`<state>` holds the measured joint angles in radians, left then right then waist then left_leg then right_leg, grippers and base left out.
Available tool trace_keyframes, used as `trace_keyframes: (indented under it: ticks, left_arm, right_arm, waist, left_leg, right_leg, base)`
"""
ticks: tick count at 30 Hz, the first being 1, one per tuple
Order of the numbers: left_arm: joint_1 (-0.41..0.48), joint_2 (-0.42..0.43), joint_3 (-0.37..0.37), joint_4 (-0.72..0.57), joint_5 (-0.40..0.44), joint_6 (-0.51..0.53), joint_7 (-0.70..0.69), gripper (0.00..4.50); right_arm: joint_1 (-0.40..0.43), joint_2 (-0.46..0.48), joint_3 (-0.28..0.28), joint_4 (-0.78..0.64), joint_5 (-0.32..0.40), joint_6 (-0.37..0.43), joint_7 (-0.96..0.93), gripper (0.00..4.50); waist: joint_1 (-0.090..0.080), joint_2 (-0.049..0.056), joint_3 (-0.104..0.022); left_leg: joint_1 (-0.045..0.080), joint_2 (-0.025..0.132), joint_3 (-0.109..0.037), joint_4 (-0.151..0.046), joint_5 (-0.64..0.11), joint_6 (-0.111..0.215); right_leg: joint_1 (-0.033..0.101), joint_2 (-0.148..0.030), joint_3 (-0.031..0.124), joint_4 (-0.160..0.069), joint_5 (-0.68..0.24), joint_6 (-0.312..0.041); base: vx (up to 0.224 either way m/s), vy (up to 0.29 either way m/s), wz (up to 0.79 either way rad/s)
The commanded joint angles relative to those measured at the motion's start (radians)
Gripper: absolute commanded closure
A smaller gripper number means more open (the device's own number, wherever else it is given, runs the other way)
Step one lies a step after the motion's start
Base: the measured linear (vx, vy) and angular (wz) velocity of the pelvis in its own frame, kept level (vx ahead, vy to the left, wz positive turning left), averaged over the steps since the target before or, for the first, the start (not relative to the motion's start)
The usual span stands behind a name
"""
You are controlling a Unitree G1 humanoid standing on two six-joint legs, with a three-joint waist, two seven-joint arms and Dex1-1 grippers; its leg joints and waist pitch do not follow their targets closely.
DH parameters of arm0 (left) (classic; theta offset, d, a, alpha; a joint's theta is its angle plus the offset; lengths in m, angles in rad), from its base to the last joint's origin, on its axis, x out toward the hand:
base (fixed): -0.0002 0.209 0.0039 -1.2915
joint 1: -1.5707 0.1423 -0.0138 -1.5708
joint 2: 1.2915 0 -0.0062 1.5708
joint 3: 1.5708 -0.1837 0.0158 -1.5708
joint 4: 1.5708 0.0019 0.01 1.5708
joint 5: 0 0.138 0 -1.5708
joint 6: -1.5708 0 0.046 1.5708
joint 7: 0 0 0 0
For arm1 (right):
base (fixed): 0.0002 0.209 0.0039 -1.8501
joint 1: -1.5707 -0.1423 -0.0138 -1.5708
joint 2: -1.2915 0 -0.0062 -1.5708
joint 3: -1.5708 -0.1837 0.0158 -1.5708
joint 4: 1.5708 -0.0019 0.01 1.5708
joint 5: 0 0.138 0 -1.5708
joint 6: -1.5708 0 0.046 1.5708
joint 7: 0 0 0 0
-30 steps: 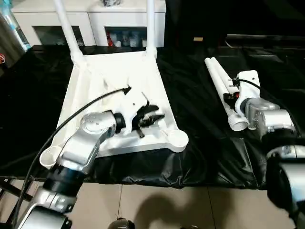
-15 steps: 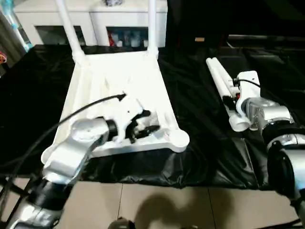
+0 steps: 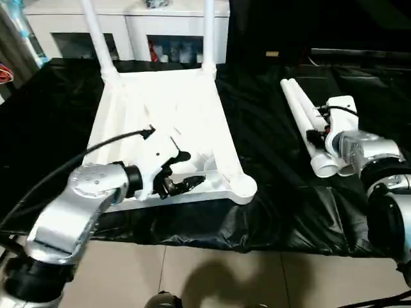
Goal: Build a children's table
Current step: Pick table leg
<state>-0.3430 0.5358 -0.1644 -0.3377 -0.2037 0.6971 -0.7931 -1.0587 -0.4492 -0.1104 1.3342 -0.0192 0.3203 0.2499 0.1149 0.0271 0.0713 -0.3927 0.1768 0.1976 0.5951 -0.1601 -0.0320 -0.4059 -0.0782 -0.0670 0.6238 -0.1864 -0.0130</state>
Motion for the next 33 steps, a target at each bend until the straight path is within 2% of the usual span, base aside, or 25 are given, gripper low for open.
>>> trace_keyframes:
  ticks: [1,5,6,8,9,12,13,15,19,22,28,29,31,33]
  left_arm:
    - [0.005,0.014,0.014,-0.029,-0.011,0.020,-0.005,1.30]
    - [0.026,0.031,0.021,-0.079,-0.029,0.059,0.000,1.30]
    - [0.030,0.034,0.023,-0.087,-0.032,0.067,0.001,1.30]
    - [0.035,0.038,0.025,-0.097,-0.037,0.077,0.003,1.30]
    - [0.039,0.043,0.028,-0.106,-0.041,0.085,0.003,1.30]
    - [0.053,0.057,0.041,-0.131,-0.052,0.105,0.003,1.30]
    - [0.054,0.063,0.048,-0.136,-0.058,0.111,0.001,1.30]
    - [0.056,0.071,0.056,-0.142,-0.065,0.119,-0.001,1.30]
    - [0.045,0.090,0.067,-0.145,-0.081,0.138,-0.015,1.24]
    - [0.030,0.116,0.067,-0.141,-0.101,0.147,-0.042,1.24]
    - [0.017,0.140,0.069,-0.136,-0.122,0.153,-0.063,1.24]
    - [0.012,0.139,0.068,-0.133,-0.125,0.154,-0.062,1.24]
    - [0.003,0.133,0.068,-0.125,-0.127,0.153,-0.059,1.24]
    - [-0.013,0.116,0.064,-0.103,-0.120,0.144,-0.043,1.24]
  right_arm:
    - [-0.019,-0.012,-0.004,0.008,-0.012,0.021,0.011,1.79]
    - [-0.008,-0.015,0.002,0.016,-0.019,0.044,0.039,1.79]
    - [-0.005,-0.014,0.001,0.017,-0.019,0.046,0.040,1.79]
    - [-0.003,-0.014,0.000,0.018,-0.019,0.048,0.041,1.79]
    - [0.000,-0.013,0.000,0.019,-0.019,0.049,0.042,1.79]
    - [0.003,-0.010,0.004,0.022,-0.022,0.054,0.054,1.79]
    - [0.001,-0.010,0.008,0.023,-0.026,0.062,0.065,1.79]
    - [-0.003,-0.010,0.012,0.023,-0.031,0.074,0.077,1.79]
    - [-0.021,-0.017,0.019,0.027,-0.043,0.119,0.120,2.16]
    - [-0.038,-0.028,0.035,0.032,-0.058,0.172,0.173,2.48]
    - [-0.041,-0.038,0.046,0.035,-0.074,0.206,0.217,2.62]
    - [-0.041,-0.039,0.042,0.034,-0.070,0.207,0.213,2.62]
    - [-0.041,-0.039,0.031,0.032,-0.062,0.206,0.200,2.62]
    - [-0.041,-0.038,0.004,0.030,-0.042,0.197,0.167,2.63]
  waist:
    - [0.001,-0.010,-0.060]
    - [-0.001,-0.013,-0.048]
    - [-0.001,-0.013,-0.050]
    - [-0.001,-0.014,-0.048]
    - [-0.001,-0.014,-0.042]
    - [-0.002,-0.016,-0.036]
    - [-0.003,-0.020,-0.031]
    - [-0.002,-0.017,-0.028]
    - [-0.003,-0.019,-0.023]
    - [-0.002,-0.020,-0.021]
    - [0.001,-0.024,-0.022]
    - [0.001,-0.027,-0.025]
    - [0.002,-0.026,-0.025]
    - [0.004,-0.029,-0.033]
  left_leg:
    - [0.019,0.044,-0.027,-0.064,-0.273,-0.008]
    - [0.014,0.045,-0.027,-0.067,-0.262,-0.003]
    - [0.014,0.045,-0.027,-0.065,-0.251,0.001]
    - [0.011,0.044,-0.026,-0.063,-0.222,0.013]
    - [0.010,0.044,-0.025,-0.064,-0.220,0.016]
    - [0.011,0.046,-0.026,-0.065,-0.234,0.014]
    - [0.010,0.046,-0.025,-0.066,-0.232,0.014]
    - [0.011,0.047,-0.025,-0.066,-0.224,0.015]
    - [0.013,0.048,-0.025,-0.070,-0.246,0.006]
    - [0.015,0.050,-0.026,-0.072,-0.266,-0.008]
    - [0.013,0.051,-0.025,-0.070,-0.234,-0.008]
    - [0.013,0.051,-0.024,-0.069,-0.233,-0.009]
    - [0.014,0.051,-0.025,-0.069,-0.231,-0.011]
    - [0.016,0.052,-0.024,-0.067,-0.222,-0.015]
  right_leg:
    - [0.037,-0.065,0.044,-0.074,-0.266,-0.208]
    - [0.034,-0.063,0.044,-0.072,-0.236,-0.217]
    - [0.035,-0.063,0.044,-0.071,-0.224,-0.219]
    - [0.033,-0.061,0.045,-0.068,-0.189,-0.225]
    - [0.030,-0.060,0.044,-0.068,-0.184,-0.231]
    - [0.031,-0.063,0.045,-0.069,-0.201,-0.236]
    - [0.030,-0.063,0.045,-0.069,-0.201,-0.239]
    - [0.029,-0.062,0.046,-0.068,-0.197,-0.243]
    - [0.030,-0.063,0.047,-0.070,-0.230,-0.243]
    - [0.028,-0.064,0.048,-0.071,-0.251,-0.241]
    - [0.031,-0.069,0.050,-0.067,-0.217,-0.254]
    - [0.033,-0.069,0.050,-0.068,-0.219,-0.255]
    - [0.032,-0.070,0.050,-0.068,-0.222,-0.255]
    - [0.036,-0.072,0.050,-0.066,-0.219,-0.256]
  base:
    - [0.000,0.000,0.00]
    - [0.000,0.000,0.00]
    - [0.000,0.000,0.00]
    - [0.000,0.000,0.00]
    - [0.000,0.000,0.00]
    - [0.000,0.000,0.00]
    - [0.000,0.000,0.00]
    - [0.000,0.000,0.00]
    - [0.000,0.000,0.00]
    - [0.000,0.000,0.00]
    - [0.000,0.000,0.00]
    - [0.000,0.000,0.00]
    - [0.000,0.000,0.00]
    - [0.000,0.000,0.00]
